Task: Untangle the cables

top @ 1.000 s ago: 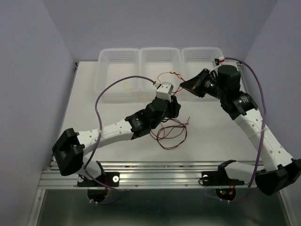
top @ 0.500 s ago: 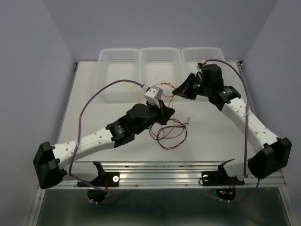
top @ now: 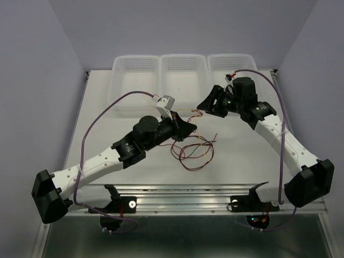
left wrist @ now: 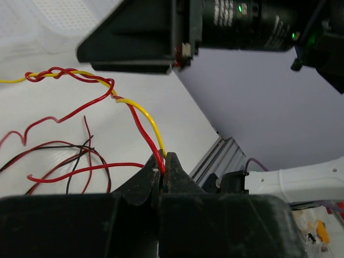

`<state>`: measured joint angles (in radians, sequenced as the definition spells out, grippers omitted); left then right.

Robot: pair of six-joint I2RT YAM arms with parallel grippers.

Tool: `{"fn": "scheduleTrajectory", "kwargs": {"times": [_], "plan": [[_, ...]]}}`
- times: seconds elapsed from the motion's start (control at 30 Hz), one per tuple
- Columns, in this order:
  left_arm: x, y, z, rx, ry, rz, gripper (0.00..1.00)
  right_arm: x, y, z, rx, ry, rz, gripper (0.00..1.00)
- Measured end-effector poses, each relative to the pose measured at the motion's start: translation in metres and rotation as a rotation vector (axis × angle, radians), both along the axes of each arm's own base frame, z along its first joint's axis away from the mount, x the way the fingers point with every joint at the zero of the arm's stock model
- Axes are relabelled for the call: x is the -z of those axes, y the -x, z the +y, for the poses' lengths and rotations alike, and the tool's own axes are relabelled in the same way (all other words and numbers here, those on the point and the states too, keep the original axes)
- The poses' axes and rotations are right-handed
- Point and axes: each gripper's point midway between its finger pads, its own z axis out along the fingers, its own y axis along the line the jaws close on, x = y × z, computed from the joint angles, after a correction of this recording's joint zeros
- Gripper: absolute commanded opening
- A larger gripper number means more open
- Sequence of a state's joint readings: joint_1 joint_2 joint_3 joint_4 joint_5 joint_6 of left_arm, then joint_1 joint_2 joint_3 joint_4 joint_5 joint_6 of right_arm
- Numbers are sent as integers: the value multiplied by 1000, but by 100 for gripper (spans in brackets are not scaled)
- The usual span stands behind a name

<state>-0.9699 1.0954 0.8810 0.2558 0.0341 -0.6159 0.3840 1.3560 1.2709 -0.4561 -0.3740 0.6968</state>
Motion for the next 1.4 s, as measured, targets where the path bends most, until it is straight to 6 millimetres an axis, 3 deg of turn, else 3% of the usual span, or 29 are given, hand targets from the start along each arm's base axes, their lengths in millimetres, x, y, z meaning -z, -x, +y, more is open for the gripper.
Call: {"fn": "scheduleTrajectory", "kwargs": {"times": [0.2, 0.4, 0.6, 0.83, 1.03, 1.07, 1.17, 1.23, 1.3, 1.33, 1.4], "plan": [[-3, -18, 11, -56, 43, 45, 0, 13, 41, -17, -30, 26, -29, 68], [4, -31, 16, -98, 43, 85, 0, -5, 75, -25, -100, 14, -149, 73], [23, -36, 12, -104, 7, 127, 0, -23, 100, -18, -233, -34, -255, 73], [33, -39, 9, -112, -12, 153, 0, 7, 106, 4, -384, -62, -165, 73], [37, -44, 5, -125, -19, 165, 0, 29, 127, 33, -525, -55, -109, 72], [37, -44, 5, -124, -19, 166, 0, 31, 130, 37, -541, -52, -108, 70], [36, -45, 5, -126, -15, 167, 0, 38, 131, 41, -558, -37, -102, 49], [34, -45, 5, -129, -13, 165, 0, 43, 130, 42, -562, -28, -91, 44], [34, -47, 7, -134, -11, 165, 0, 48, 130, 42, -566, -21, -82, 19], [34, -48, 7, -136, -11, 165, 0, 50, 131, 42, -568, -18, -81, 1], [34, -50, 8, -143, -10, 165, 0, 54, 131, 40, -573, -7, -83, 1]]}}
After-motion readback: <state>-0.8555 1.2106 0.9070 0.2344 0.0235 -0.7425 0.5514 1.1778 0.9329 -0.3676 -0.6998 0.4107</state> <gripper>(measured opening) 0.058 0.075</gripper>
